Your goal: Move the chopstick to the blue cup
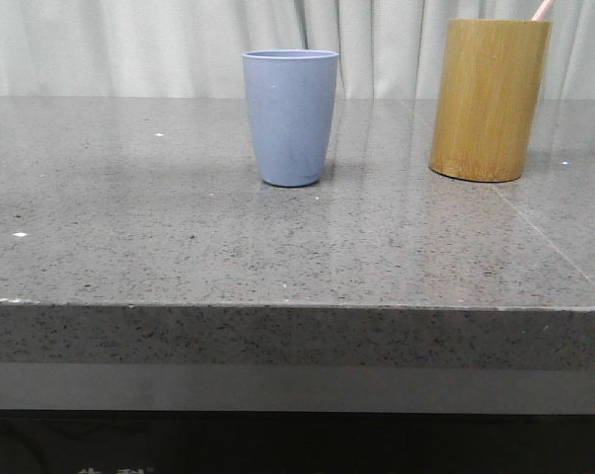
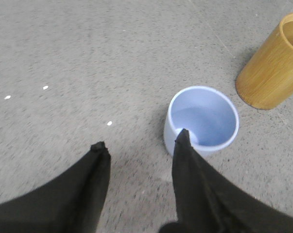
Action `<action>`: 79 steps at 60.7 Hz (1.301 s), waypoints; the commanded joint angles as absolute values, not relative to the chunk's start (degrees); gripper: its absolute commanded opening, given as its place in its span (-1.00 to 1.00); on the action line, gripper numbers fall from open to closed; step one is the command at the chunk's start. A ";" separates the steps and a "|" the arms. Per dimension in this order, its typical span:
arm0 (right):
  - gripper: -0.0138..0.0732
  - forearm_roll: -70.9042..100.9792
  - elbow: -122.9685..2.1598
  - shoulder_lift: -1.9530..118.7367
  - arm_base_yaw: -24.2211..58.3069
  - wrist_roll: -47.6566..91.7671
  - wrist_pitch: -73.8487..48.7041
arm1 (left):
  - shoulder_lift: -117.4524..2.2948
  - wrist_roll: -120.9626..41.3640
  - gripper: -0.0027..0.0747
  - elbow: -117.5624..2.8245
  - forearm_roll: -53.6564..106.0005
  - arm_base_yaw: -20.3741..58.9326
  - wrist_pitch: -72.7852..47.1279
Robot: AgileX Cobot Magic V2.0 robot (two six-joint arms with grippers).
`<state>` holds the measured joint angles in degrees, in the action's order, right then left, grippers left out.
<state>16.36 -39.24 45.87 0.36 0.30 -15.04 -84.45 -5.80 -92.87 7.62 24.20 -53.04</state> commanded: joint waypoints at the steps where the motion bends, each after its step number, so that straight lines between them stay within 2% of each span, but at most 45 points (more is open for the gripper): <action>1: 0.47 19.06 -41.27 47.79 0.36 0.75 -7.11 | -74.35 -5.51 -0.11 -85.24 9.03 23.72 -43.91; 10: 0.47 21.49 -45.70 53.66 1.84 0.75 -6.10 | -64.25 -5.51 -0.11 -72.59 9.03 23.72 -39.08; 20: 0.47 25.24 -51.80 60.54 3.33 0.75 -2.71 | -57.48 -5.51 -0.11 -65.71 9.03 23.72 -38.42; 31: 0.47 30.93 -57.62 68.78 3.55 0.75 3.74 | -55.58 -5.51 -0.11 -64.95 8.51 23.72 -38.04; 55: 0.45 34.14 -68.57 82.60 3.55 0.75 3.46 | -56.20 -5.51 -0.11 -64.80 7.71 23.72 -37.94; 60: 0.30 34.84 -68.94 83.23 3.55 0.75 2.63 | -56.20 -5.51 -0.11 -64.80 7.48 23.72 -37.94; 72: -0.28 35.02 -68.94 83.23 3.55 0.75 1.92 | -56.20 -5.51 -0.11 -64.80 7.11 23.72 -37.94; 79: -0.55 35.02 -68.94 83.17 3.55 0.75 1.39 | -56.20 -5.51 -0.11 -64.80 7.08 23.72 -37.94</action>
